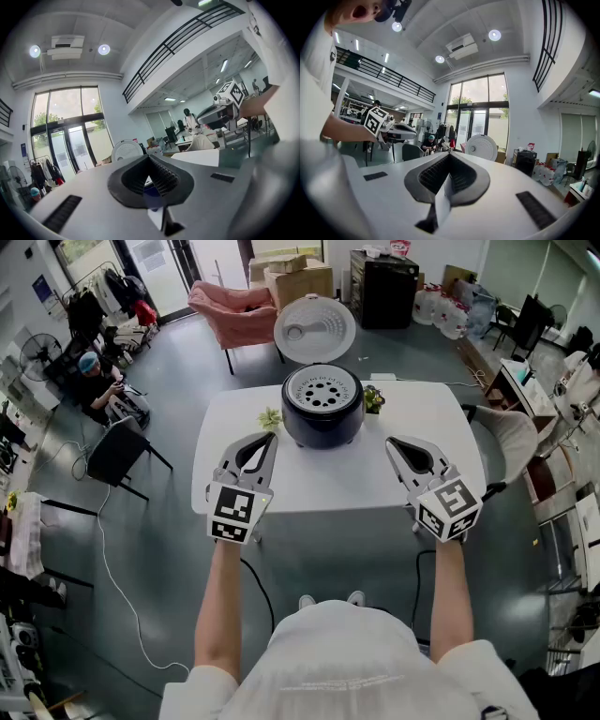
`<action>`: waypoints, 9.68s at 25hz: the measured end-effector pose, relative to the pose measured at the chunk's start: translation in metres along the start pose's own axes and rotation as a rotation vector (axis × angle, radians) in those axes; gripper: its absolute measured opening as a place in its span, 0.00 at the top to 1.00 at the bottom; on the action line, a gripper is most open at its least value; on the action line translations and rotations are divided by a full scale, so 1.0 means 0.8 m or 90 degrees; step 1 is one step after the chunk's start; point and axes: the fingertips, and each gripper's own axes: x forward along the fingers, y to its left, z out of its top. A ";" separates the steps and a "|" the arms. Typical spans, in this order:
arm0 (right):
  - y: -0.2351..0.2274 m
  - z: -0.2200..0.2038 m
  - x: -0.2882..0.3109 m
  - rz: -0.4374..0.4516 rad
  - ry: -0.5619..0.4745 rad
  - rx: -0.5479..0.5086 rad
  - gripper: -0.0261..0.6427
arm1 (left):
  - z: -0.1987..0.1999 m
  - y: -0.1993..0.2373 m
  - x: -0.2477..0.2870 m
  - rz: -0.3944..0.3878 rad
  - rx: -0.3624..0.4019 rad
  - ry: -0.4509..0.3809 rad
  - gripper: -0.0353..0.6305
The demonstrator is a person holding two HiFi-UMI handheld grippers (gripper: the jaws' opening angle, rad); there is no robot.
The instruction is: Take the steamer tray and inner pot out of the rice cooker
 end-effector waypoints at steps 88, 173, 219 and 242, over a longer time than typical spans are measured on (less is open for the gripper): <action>-0.159 -0.088 0.284 -0.015 0.109 0.164 0.58 | -0.165 0.168 0.244 -0.067 -0.209 0.054 0.68; -0.226 -0.229 0.375 0.077 0.267 0.275 0.57 | -0.286 0.130 0.398 0.024 -0.101 0.393 0.77; -0.249 -0.236 0.393 0.082 0.288 0.252 0.61 | -0.275 0.127 0.424 0.022 -0.083 0.393 0.81; -0.236 -0.239 0.409 0.151 0.349 0.190 0.67 | -0.256 0.152 0.397 0.044 -0.220 0.295 0.79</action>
